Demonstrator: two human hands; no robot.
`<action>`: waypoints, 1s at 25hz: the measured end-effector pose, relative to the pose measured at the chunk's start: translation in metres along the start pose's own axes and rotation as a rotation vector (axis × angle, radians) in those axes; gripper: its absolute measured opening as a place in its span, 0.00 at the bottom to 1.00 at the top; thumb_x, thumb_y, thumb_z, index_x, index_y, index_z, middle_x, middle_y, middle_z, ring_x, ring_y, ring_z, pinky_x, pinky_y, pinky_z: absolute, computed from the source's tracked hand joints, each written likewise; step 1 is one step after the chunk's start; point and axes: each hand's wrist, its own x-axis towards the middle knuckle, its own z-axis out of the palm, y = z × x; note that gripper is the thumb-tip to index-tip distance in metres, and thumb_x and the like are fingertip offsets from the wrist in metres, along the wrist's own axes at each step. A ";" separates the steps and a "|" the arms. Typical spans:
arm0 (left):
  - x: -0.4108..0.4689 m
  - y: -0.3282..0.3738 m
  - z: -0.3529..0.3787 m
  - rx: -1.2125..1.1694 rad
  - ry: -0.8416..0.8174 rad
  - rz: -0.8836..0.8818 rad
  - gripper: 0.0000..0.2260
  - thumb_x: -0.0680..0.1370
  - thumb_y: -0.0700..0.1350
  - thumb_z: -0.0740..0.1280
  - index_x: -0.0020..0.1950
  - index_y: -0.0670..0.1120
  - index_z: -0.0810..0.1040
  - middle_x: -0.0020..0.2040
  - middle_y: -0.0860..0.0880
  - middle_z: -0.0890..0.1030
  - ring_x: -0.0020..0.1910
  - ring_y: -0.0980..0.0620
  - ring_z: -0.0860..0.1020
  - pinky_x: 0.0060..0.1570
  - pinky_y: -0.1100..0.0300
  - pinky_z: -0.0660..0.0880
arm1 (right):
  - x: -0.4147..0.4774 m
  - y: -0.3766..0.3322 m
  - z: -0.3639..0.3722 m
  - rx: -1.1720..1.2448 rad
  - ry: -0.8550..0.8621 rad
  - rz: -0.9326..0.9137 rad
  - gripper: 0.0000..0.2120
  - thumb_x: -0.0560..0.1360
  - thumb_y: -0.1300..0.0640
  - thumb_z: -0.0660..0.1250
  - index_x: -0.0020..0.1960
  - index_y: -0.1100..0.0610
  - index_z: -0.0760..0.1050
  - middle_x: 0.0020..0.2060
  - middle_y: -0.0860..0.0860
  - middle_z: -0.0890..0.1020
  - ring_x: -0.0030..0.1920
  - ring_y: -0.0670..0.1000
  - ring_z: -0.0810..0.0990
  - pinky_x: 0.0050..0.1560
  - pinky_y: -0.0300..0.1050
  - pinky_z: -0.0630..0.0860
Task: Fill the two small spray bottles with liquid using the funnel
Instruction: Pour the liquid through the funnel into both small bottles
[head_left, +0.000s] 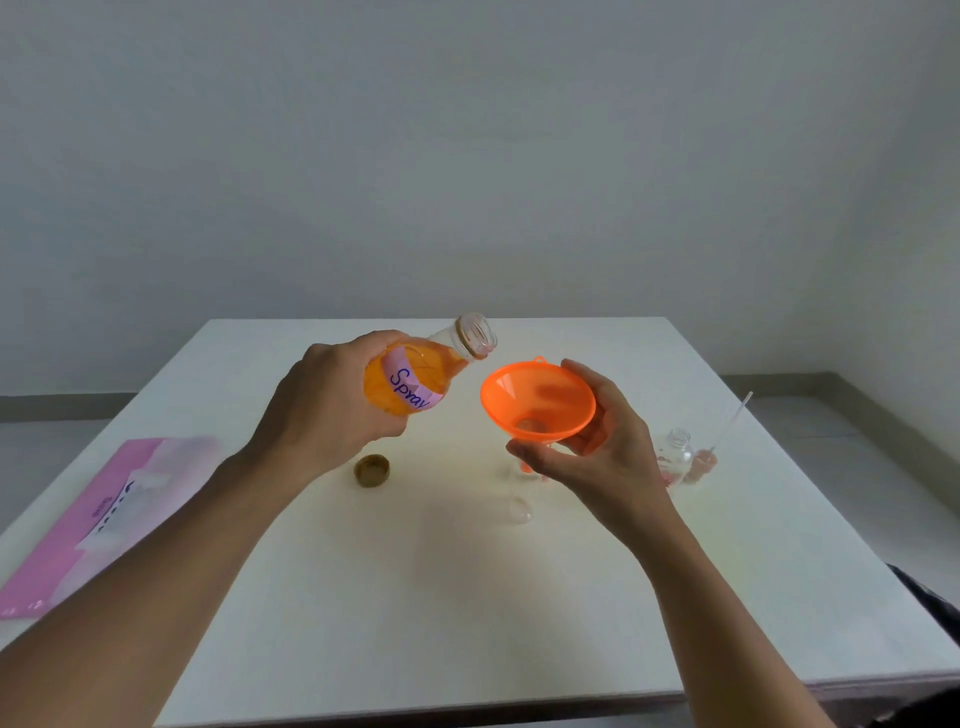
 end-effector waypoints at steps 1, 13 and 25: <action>0.002 0.001 -0.001 0.030 -0.010 0.019 0.35 0.65 0.50 0.80 0.69 0.57 0.72 0.56 0.49 0.81 0.51 0.45 0.78 0.47 0.47 0.80 | 0.000 0.000 0.000 0.002 -0.001 -0.001 0.43 0.59 0.51 0.87 0.69 0.41 0.69 0.60 0.35 0.77 0.59 0.32 0.78 0.49 0.27 0.77; 0.014 0.012 -0.003 0.319 0.015 0.136 0.34 0.64 0.45 0.78 0.68 0.58 0.72 0.51 0.50 0.80 0.44 0.50 0.71 0.38 0.58 0.70 | 0.004 0.002 -0.001 -0.004 -0.036 -0.006 0.44 0.59 0.52 0.87 0.70 0.42 0.69 0.60 0.31 0.75 0.57 0.31 0.78 0.49 0.29 0.78; 0.018 0.019 -0.004 0.365 0.086 0.221 0.35 0.62 0.43 0.79 0.68 0.54 0.75 0.50 0.47 0.82 0.46 0.44 0.78 0.37 0.59 0.67 | 0.006 0.004 -0.002 0.002 -0.043 -0.012 0.45 0.60 0.52 0.86 0.71 0.43 0.69 0.61 0.33 0.76 0.58 0.32 0.78 0.51 0.30 0.79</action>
